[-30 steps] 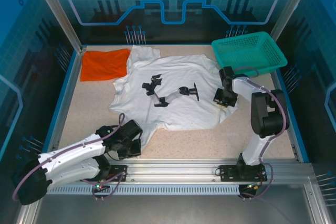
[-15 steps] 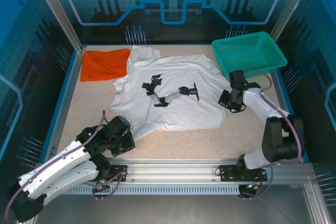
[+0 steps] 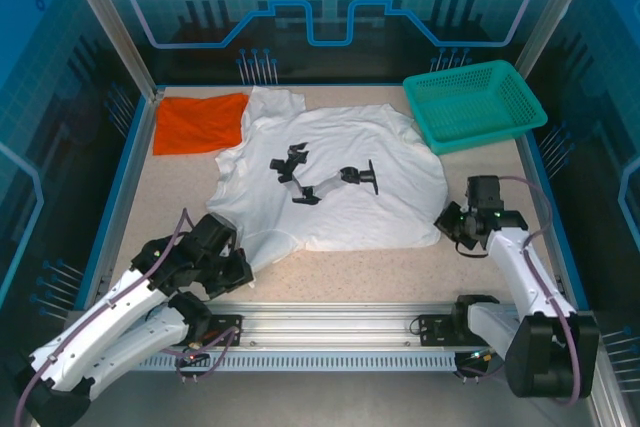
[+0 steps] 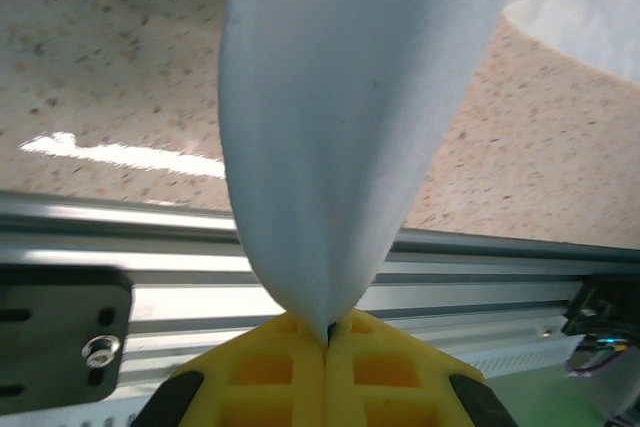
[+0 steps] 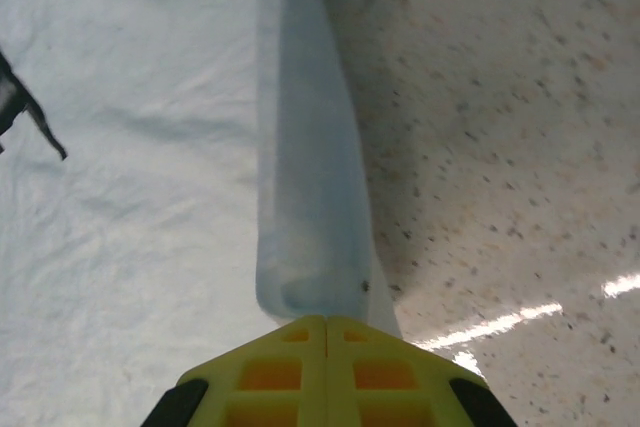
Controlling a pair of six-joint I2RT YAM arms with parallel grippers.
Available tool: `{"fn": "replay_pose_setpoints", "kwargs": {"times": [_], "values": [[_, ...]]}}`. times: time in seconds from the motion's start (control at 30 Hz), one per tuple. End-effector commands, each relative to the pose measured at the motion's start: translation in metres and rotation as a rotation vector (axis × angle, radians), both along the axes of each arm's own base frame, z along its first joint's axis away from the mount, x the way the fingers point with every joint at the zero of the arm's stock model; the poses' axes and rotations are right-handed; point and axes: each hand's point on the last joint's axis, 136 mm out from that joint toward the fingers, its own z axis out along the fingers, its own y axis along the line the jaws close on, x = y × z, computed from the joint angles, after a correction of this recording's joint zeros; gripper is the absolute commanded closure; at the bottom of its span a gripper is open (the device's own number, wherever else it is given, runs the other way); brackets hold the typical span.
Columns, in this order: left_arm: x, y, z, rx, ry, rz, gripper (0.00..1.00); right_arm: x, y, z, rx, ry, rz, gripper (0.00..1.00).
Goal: Fold and stack the t-shirts
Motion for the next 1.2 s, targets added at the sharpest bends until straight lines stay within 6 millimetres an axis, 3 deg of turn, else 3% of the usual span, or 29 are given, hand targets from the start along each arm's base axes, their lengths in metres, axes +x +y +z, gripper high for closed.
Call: {"fn": "replay_pose_setpoints", "kwargs": {"times": [0.0, 0.2, 0.33, 0.5, 0.67, 0.83, 1.07, 1.17], "values": [[-0.024, 0.019, -0.014, 0.088, 0.108, -0.009, 1.00, -0.018, -0.009, -0.015, 0.046, 0.038, -0.101, 1.00], [-0.038, 0.031, -0.033, 0.115, 0.171, 0.086, 1.00, -0.037, -0.015, -0.041, 0.186, 0.090, -0.254, 1.00], [-0.042, 0.040, -0.041, 0.134, 0.177, 0.141, 1.00, -0.044, -0.017, -0.050, 0.191, 0.112, -0.288, 1.00], [-0.030, 0.031, -0.033, 0.087, 0.126, 0.160, 1.00, -0.037, -0.022, -0.036, 0.165, 0.059, -0.261, 1.00], [0.010, 0.019, 0.000, 0.068, -0.025, 0.133, 1.00, -0.015, -0.032, 0.006, 0.075, -0.051, -0.225, 1.00], [0.056, 0.001, 0.029, 0.061, -0.069, 0.073, 1.00, 0.015, -0.030, 0.033, 0.019, -0.086, -0.175, 1.00], [0.137, 0.001, 0.056, 0.014, -0.124, 0.062, 1.00, 0.066, -0.040, 0.041, -0.107, -0.047, -0.160, 1.00], [0.171, 0.008, 0.058, 0.000, -0.126, 0.089, 1.00, 0.090, -0.046, 0.039, -0.142, -0.023, -0.160, 1.00]]}}
